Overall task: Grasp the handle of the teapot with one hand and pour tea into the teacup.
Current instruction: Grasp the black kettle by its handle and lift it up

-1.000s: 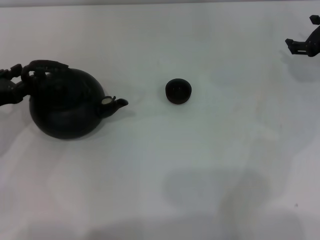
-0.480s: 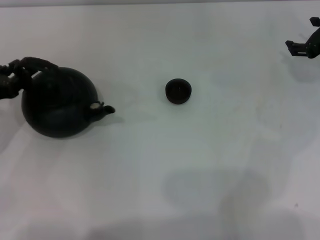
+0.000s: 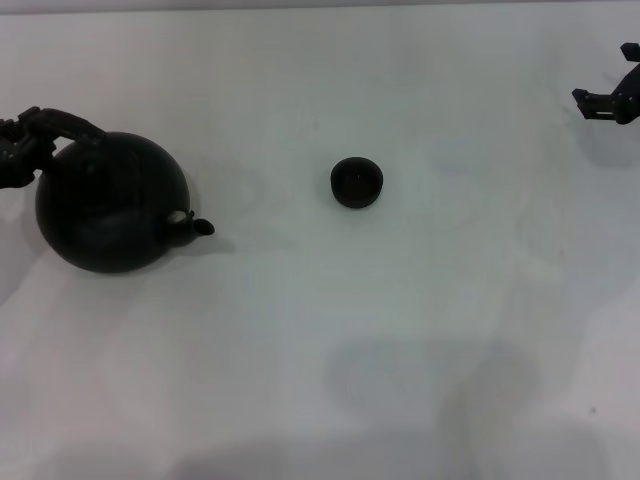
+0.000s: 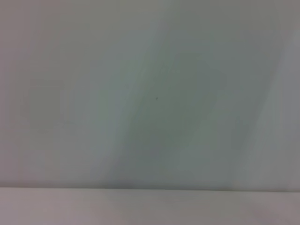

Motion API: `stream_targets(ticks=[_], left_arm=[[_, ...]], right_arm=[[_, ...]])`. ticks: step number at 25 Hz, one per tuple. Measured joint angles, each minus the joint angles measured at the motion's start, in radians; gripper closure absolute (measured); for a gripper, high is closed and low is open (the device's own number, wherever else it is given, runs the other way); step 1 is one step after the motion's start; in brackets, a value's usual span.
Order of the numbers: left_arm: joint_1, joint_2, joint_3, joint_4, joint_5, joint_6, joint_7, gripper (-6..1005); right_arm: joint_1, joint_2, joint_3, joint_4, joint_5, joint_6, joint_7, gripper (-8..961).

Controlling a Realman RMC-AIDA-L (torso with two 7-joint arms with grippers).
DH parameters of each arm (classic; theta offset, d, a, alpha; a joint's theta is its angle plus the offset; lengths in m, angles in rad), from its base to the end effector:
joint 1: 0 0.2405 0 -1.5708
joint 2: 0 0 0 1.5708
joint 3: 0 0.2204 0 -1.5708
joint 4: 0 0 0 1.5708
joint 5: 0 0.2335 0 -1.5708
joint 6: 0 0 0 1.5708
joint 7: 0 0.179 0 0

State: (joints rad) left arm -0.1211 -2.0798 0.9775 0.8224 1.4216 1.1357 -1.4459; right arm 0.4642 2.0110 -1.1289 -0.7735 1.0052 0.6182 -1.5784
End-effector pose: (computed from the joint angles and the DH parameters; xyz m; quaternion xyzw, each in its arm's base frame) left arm -0.3241 0.3326 0.0416 -0.7962 -0.3724 -0.2942 0.3752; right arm 0.3279 0.4338 0.0299 -0.8747 0.1955 -0.0744 0.4371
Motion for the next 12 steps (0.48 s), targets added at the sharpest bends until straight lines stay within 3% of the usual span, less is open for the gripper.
stream_targets(ticks=[12], left_arm=[[-0.015,-0.002,0.003,-0.002,-0.045,-0.009,0.018,773]], right_arm=[[0.002,0.000,-0.012,0.011,0.001,-0.001,0.001,85]])
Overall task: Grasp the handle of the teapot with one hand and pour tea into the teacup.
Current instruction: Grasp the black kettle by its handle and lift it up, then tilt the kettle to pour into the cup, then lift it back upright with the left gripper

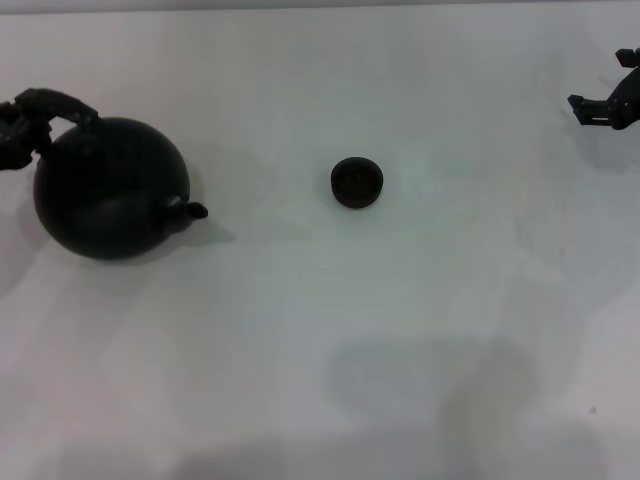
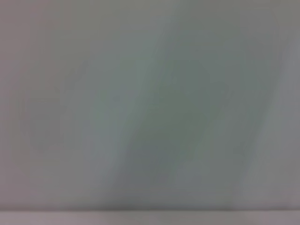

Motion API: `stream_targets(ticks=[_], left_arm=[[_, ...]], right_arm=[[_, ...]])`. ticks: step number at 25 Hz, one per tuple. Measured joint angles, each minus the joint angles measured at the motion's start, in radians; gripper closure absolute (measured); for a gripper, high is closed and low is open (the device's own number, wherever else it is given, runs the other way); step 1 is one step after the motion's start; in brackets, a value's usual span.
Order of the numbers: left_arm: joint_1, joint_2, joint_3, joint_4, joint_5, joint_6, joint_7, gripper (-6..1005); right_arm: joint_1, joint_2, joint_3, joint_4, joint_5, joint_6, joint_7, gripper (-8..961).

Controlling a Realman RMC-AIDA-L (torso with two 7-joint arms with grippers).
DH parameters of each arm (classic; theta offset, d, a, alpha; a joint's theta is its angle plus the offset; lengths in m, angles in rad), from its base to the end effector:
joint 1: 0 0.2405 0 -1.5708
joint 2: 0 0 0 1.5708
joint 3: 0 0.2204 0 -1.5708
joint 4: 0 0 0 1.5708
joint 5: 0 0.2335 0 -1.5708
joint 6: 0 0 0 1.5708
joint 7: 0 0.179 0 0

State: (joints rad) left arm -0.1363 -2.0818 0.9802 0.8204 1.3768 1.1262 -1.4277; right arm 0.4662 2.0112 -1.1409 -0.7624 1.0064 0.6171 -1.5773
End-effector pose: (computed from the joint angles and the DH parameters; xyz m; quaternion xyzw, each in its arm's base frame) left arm -0.3169 0.3408 0.0461 -0.7904 -0.3627 -0.3103 0.3840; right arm 0.3286 0.4321 0.0250 -0.8775 0.1960 -0.0768 0.4310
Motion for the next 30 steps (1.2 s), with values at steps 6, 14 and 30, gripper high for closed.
stream_targets(ticks=[6,14,30], left_arm=[[-0.041,0.004,-0.002,0.025,-0.007,0.000,-0.013,774],[-0.122,0.013,-0.006,0.088,0.100,-0.067,-0.101,775],[-0.337,0.009,0.000,0.169,0.505,-0.161,-0.392,785]], right_arm=[[-0.001,0.001,0.000,-0.001,0.025,-0.006,-0.001,84],[-0.010,0.000,-0.001,-0.024,0.142,0.020,-0.027,84],[-0.056,-0.002,0.000,-0.026,0.554,0.254,-0.282,99]])
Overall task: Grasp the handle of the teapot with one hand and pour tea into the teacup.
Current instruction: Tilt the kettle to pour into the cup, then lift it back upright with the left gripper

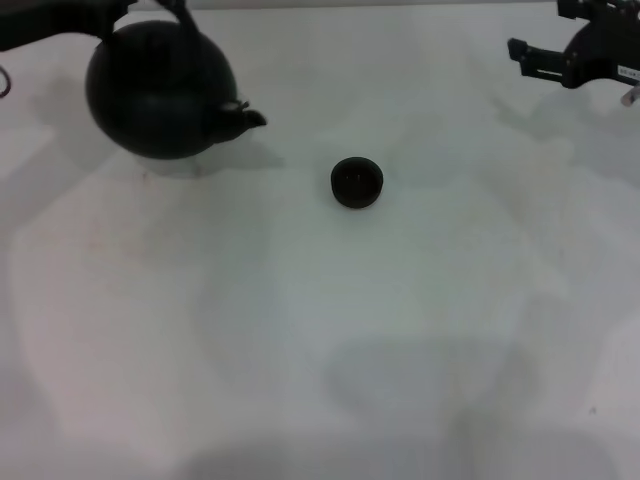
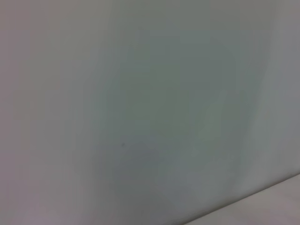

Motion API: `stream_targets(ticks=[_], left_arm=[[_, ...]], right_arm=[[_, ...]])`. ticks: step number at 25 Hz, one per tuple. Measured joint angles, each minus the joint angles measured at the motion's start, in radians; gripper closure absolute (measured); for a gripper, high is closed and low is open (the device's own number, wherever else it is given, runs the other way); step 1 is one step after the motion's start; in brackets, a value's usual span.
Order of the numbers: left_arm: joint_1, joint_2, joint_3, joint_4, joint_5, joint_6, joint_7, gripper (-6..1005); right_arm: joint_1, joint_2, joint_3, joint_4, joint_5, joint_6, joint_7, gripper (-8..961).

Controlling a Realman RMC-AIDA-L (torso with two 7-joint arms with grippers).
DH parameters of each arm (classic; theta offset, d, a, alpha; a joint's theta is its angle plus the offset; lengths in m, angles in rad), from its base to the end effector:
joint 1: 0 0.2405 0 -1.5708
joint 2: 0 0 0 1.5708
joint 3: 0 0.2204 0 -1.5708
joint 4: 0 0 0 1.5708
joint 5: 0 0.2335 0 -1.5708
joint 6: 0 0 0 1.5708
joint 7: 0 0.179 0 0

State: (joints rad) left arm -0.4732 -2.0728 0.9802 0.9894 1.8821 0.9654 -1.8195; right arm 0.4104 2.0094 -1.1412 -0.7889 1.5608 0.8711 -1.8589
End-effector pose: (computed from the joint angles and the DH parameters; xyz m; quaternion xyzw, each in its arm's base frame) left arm -0.2239 0.4407 0.0504 -0.8586 -0.3022 -0.1961 0.3648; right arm 0.2671 0.4228 0.0224 -0.8913 0.1812 0.1398 0.3915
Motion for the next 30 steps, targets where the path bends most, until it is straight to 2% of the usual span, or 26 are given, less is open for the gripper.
stream_targets(ticks=[11,15,20,30], left_arm=[[-0.142,0.000,0.009,0.001,0.289,-0.016,-0.229,791],[-0.156,0.002,0.033,0.023,0.369,-0.017,-0.289,794],[-0.167,0.001,0.114,0.068,0.467,-0.020,-0.373,798],[-0.223,0.000,0.164,0.077,0.507,-0.023,-0.426,806]], right_arm=[[-0.043,0.000,0.005,0.050,0.222,0.185,-0.218,100],[-0.074,0.000,0.005,0.063,0.287,0.223,-0.271,100],[-0.083,-0.001,0.004,0.083,0.298,0.239,-0.301,100],[-0.084,0.001,-0.004,0.132,0.320,0.314,-0.371,101]])
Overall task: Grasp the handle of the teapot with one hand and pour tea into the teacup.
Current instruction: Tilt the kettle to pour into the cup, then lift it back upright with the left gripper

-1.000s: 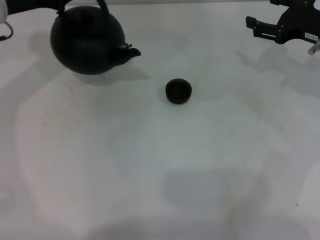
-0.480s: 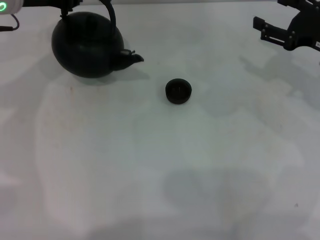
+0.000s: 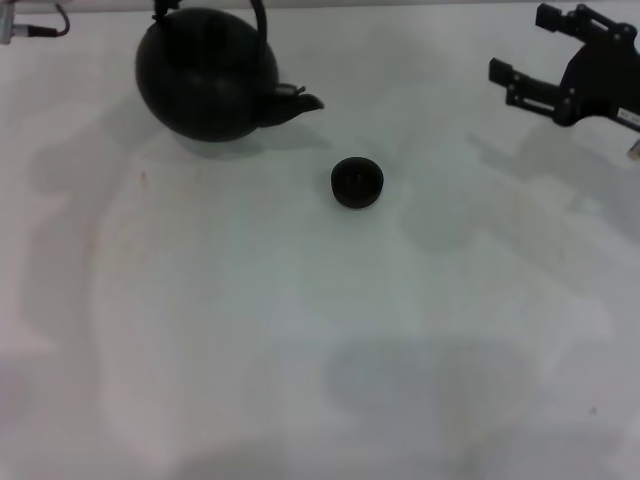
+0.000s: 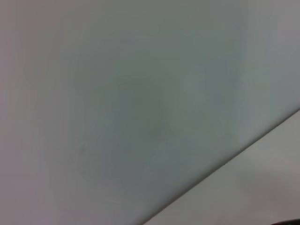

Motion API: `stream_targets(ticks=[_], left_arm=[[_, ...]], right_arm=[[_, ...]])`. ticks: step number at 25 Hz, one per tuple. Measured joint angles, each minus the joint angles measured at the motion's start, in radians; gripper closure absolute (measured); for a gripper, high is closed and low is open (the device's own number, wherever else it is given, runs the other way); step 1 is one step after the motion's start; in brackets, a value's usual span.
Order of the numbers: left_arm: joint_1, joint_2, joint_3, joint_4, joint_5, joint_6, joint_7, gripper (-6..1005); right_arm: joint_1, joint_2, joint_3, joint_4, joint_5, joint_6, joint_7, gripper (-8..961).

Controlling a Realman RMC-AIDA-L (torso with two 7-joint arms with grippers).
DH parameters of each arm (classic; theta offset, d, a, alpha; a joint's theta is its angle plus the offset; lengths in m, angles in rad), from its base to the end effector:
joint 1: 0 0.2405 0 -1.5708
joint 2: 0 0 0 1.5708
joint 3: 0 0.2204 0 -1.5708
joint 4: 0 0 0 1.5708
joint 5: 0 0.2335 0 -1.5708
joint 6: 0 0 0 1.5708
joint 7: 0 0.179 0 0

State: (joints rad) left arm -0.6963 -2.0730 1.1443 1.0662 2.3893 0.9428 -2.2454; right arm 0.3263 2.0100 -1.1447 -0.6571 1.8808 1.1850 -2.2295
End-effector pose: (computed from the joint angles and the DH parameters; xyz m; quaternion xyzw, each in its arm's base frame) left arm -0.1553 0.4743 0.0210 -0.8960 -0.2632 -0.0442 0.3550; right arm 0.2598 0.3720 0.0122 -0.8915 0.1032 0.2600 0.3564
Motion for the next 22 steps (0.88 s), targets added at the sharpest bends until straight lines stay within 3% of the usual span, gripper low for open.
stream_targets(ticks=[11,22], left_arm=[[-0.054,-0.001,0.108,0.000,0.121,0.009,-0.083,819],[-0.093,-0.003,0.226,0.003,0.264,0.027,-0.191,826]], right_arm=[[-0.024,-0.002,0.025,0.043,0.063,0.194,-0.091,101],[-0.038,-0.002,0.040,0.061,0.081,0.230,-0.092,99]])
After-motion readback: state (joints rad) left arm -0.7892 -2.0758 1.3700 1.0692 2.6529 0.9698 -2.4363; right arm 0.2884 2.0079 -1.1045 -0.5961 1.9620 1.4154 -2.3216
